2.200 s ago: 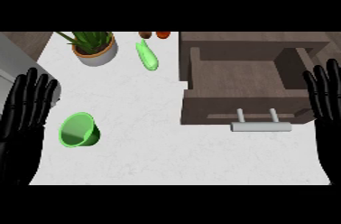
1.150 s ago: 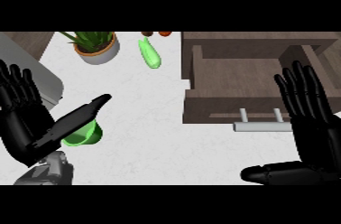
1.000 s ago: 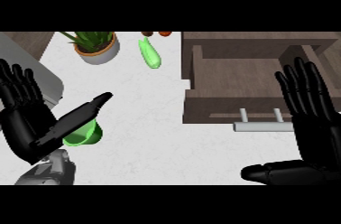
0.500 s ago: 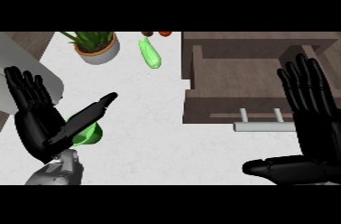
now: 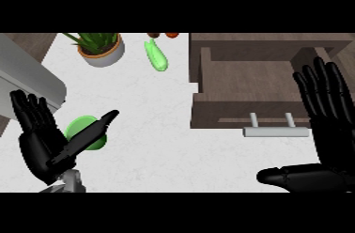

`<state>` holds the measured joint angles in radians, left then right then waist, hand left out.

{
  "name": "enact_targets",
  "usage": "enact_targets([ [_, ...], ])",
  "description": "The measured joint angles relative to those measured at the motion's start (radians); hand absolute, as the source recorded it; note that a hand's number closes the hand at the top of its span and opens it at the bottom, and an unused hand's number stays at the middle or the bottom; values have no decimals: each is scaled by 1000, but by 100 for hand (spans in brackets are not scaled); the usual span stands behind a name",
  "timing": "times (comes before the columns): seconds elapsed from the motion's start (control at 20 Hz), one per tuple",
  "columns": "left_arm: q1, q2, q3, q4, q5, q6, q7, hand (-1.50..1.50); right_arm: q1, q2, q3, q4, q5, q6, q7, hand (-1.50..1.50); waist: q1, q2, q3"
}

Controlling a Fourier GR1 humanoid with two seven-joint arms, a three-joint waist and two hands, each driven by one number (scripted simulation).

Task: Pick up the cup, place it into the drawer and close the drawer

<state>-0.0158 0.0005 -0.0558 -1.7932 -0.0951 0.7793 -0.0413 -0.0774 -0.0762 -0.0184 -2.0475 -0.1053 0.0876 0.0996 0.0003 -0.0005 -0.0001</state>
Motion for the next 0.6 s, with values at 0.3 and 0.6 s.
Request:
enact_targets([
  [0.3,36,7,49,69,84,-7,-88,-150,-3,12,17,-20,11,-12,26,-150,0,0,0],
  [0.6,80,1,75,165,186,-24,-230,-150,-29,1,-7,-1,-9,0,32,-150,1,0,0],
])
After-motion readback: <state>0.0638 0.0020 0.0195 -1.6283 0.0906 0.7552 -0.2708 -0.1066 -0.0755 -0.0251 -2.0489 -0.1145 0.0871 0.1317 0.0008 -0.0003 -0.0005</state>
